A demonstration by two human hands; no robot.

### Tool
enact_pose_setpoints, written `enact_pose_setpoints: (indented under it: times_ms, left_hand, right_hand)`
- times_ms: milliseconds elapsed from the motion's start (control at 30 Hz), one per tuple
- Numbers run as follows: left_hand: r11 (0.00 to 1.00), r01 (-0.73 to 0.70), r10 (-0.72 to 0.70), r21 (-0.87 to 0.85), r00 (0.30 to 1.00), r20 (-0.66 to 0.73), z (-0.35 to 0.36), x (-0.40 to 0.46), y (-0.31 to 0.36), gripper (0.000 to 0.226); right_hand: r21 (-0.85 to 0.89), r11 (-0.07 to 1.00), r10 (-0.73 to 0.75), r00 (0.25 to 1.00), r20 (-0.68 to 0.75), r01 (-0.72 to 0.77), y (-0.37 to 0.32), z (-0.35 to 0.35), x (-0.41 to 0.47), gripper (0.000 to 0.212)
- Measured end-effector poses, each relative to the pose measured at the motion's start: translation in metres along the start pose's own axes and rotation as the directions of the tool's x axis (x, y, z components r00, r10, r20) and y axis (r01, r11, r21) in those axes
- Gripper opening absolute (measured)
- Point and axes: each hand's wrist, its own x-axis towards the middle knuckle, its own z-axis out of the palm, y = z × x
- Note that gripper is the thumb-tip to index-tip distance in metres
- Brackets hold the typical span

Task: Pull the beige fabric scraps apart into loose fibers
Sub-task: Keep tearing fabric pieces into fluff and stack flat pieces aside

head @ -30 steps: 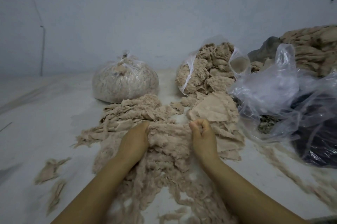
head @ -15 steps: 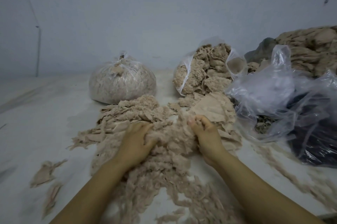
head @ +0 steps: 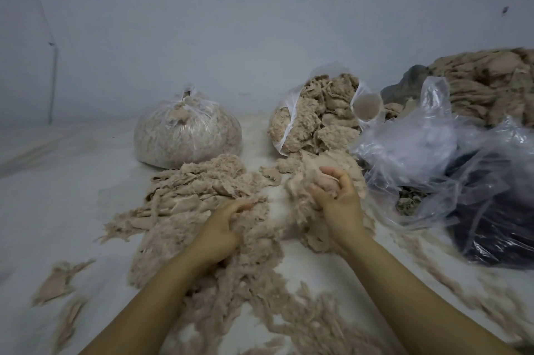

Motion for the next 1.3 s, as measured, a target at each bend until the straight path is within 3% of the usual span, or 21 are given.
enact_pose_setpoints:
  times_ms: [33, 67, 100, 133, 200, 300, 367, 400, 467, 533, 600, 633, 700, 733, 800, 867, 900, 1000, 1067, 1133, 1300]
  left_hand:
    - [0.967, 0.043, -0.044, -0.252, 0.999, 0.003, -0.001, 0.001, 0.009, 0.045]
    - [0.845, 0.112, -0.101, -0.522, 0.994, 0.05, -0.003, 0.003, 0.016, 0.045]
    - [0.654, 0.224, -0.158, -0.723, 0.975, 0.159, -0.005, 0.004, 0.023, 0.049]
    - [0.508, 0.362, -0.212, -0.781, 0.932, 0.294, -0.006, 0.004, 0.03, 0.056]
    - [0.469, 0.559, -0.308, -0.684, 0.829, 0.466, -0.002, 0.001, 0.04, 0.062]
    - [0.361, 0.458, -0.34, -0.813, 0.876, 0.342, 0.018, 0.002, 0.045, 0.016]
    - [0.317, 0.302, -0.438, -0.899, 0.887, 0.143, 0.023, 0.005, 0.045, 0.014]
    - [0.304, 0.229, -0.467, -0.925, 0.882, 0.065, 0.022, 0.007, 0.043, 0.015]
    - [0.26, 0.146, -0.476, -0.954, 0.88, 0.005, 0.019, 0.006, 0.041, 0.024]
    - [0.213, 0.135, -0.445, -0.968, 0.895, 0.027, 0.019, 0.004, 0.043, 0.034]
    - [0.142, 0.135, -0.399, -0.981, 0.914, 0.068, 0.027, -0.002, 0.051, 0.041]
    - [0.11, 0.129, -0.37, -0.986, 0.926, 0.08, 0.032, -0.005, 0.056, 0.047]
    - [0.103, 0.119, -0.325, -0.987, 0.942, 0.08, 0.042, -0.009, 0.059, 0.061]
    - [0.109, 0.116, -0.304, -0.987, 0.949, 0.078, 0.045, -0.011, 0.059, 0.066]
    - [0.087, 0.087, -0.255, -0.992, 0.965, 0.062, 0.046, -0.012, 0.058, 0.063]
    - [0.064, 0.064, -0.246, -0.996, 0.968, 0.046, 0.043, -0.012, 0.058, 0.035]
    - [0.112, 0.066, -0.277, -0.992, 0.96, 0.032, 0.042, -0.012, 0.057, 0.023]
    - [0.476, 0.144, -0.425, -0.867, 0.901, -0.083, 0.044, -0.011, 0.046, 0.014]
    - [0.609, 0.168, -0.449, -0.775, 0.879, -0.163, 0.046, -0.011, 0.04, 0.013]
    - [0.604, 0.167, -0.466, -0.779, 0.867, -0.176, 0.046, -0.011, 0.038, 0.011]
    - [0.328, 0.091, -0.569, -0.94, 0.814, -0.12, 0.03, -0.013, 0.029, 0.016]
  right_hand:
    - [0.009, 1.0, -0.023, 0.999, 0.044, 0.023, 0.0, 0.003, -0.004, 0.032]
    - [0.026, 0.999, -0.035, 0.995, 0.09, 0.033, 0.0, 0.007, -0.008, 0.035]
    - [0.034, 0.998, -0.05, 0.989, 0.141, 0.046, 0.001, 0.009, -0.011, 0.037]
    - [0.03, 0.997, -0.072, 0.979, 0.191, 0.068, 0.002, 0.012, -0.014, 0.04]
    - [-0.003, 0.988, -0.143, 0.94, 0.31, 0.152, 0.006, 0.015, -0.02, 0.045]
    - [-0.123, 0.922, -0.253, 0.814, 0.523, 0.366, 0.014, 0.013, -0.03, 0.052]
    - [-0.215, 0.86, -0.262, 0.762, 0.592, 0.463, 0.022, 0.005, -0.036, 0.048]
    - [-0.255, 0.846, -0.256, 0.775, 0.578, 0.469, 0.027, -0.002, -0.037, 0.044]
    - [-0.281, 0.915, -0.159, 0.898, 0.411, 0.29, 0.038, -0.017, -0.036, 0.047]
    - [-0.099, 0.995, 0.048, 0.979, 0.196, -0.029, 0.043, -0.021, -0.035, 0.041]
    - [0.08, 0.929, 0.343, 0.922, 0.181, -0.361, 0.041, -0.014, -0.038, 0.008]
    - [0.129, 0.845, 0.477, 0.841, 0.256, -0.519, 0.038, -0.008, -0.04, 0.015]
    - [0.157, 0.695, 0.59, 0.681, 0.434, -0.702, 0.033, 0.001, -0.044, 0.043]
    - [0.182, 0.664, 0.584, 0.655, 0.48, -0.725, 0.03, 0.006, -0.046, 0.045]
    - [0.268, 0.671, 0.558, 0.709, 0.43, -0.691, 0.026, 0.012, -0.049, 0.044]
    - [0.314, 0.774, 0.485, 0.834, 0.264, -0.55, 0.026, 0.013, -0.046, 0.038]
    - [0.319, 0.818, 0.428, 0.878, 0.216, -0.478, 0.026, 0.012, -0.045, 0.033]
    - [0.297, 0.885, 0.346, 0.933, 0.098, -0.359, 0.023, 0.008, -0.041, 0.02]
    - [0.218, 0.931, 0.303, 0.953, -0.012, -0.294, 0.026, 0.008, -0.037, 0.023]
    - [0.172, 0.958, 0.244, 0.967, -0.08, -0.227, 0.028, 0.007, -0.034, 0.028]
    - [0.074, 0.981, 0.192, 0.968, -0.161, -0.182, 0.031, -0.016, -0.015, 0.025]
